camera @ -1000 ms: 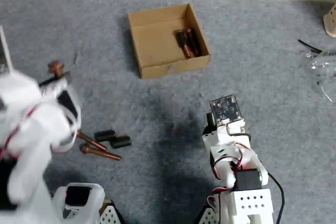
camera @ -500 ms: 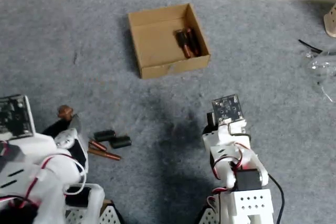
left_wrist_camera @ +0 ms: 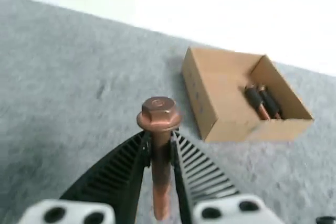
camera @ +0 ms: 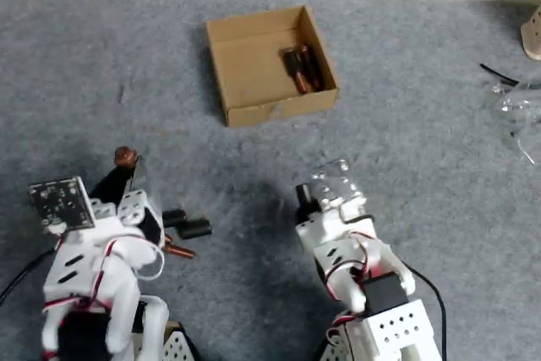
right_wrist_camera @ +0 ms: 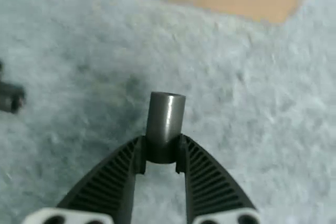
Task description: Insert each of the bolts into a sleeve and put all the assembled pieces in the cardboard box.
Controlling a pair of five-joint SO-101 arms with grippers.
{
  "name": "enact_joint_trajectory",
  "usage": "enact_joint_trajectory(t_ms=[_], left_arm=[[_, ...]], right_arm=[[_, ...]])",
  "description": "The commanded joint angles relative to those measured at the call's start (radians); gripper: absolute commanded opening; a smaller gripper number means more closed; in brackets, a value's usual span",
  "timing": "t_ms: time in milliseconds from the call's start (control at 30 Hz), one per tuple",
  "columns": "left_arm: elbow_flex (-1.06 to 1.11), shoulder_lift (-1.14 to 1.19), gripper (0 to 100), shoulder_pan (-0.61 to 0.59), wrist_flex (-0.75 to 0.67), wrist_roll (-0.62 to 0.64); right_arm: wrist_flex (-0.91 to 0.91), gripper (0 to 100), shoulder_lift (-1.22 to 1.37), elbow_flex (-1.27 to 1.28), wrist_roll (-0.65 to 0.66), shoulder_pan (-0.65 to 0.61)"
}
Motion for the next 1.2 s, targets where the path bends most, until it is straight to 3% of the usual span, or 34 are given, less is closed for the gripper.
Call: enact_joint_trajectory(t_ms=[0,100,400,533,633,767,933,1100,1167], left_arm=[[0.041,-0.01,1,0.035,-0.158,-0.006],[0.068,-0.01,1,0.096,-0.229,-0.003],[0.071,-0.005,1,0.18,-0.391,0.258],[0.073,-0.002,1,0.271,-0.413,0.287],[0.076,-0.004,1,0.332,-0.413,0.292],[0.107,-0.01,1,0.332,-0.411,0.407],[0.122,-0.01,1,0.329,-0.411,0.413],[0.127,-0.01,1,0.329,-0.411,0.416],[0.127,-0.01,1,0.335,-0.411,0.416]], right_arm=[[-0.101,0.4,-0.015,-0.013,-0.006,-0.056],[-0.147,0.4,-0.015,-0.012,-0.005,-0.067],[-0.237,0.4,-0.015,-0.019,-0.005,-0.124],[-0.236,0.4,-0.015,-0.019,0.011,-0.196],[-0.232,0.4,-0.015,-0.019,0.094,-0.26],[-0.232,0.4,-0.015,-0.019,0.129,-0.291],[-0.239,0.4,-0.059,-0.018,0.133,-0.286],[-0.226,0.4,-0.348,0.062,0.129,-0.292],[-0.231,0.4,-0.351,0.131,0.129,-0.292]])
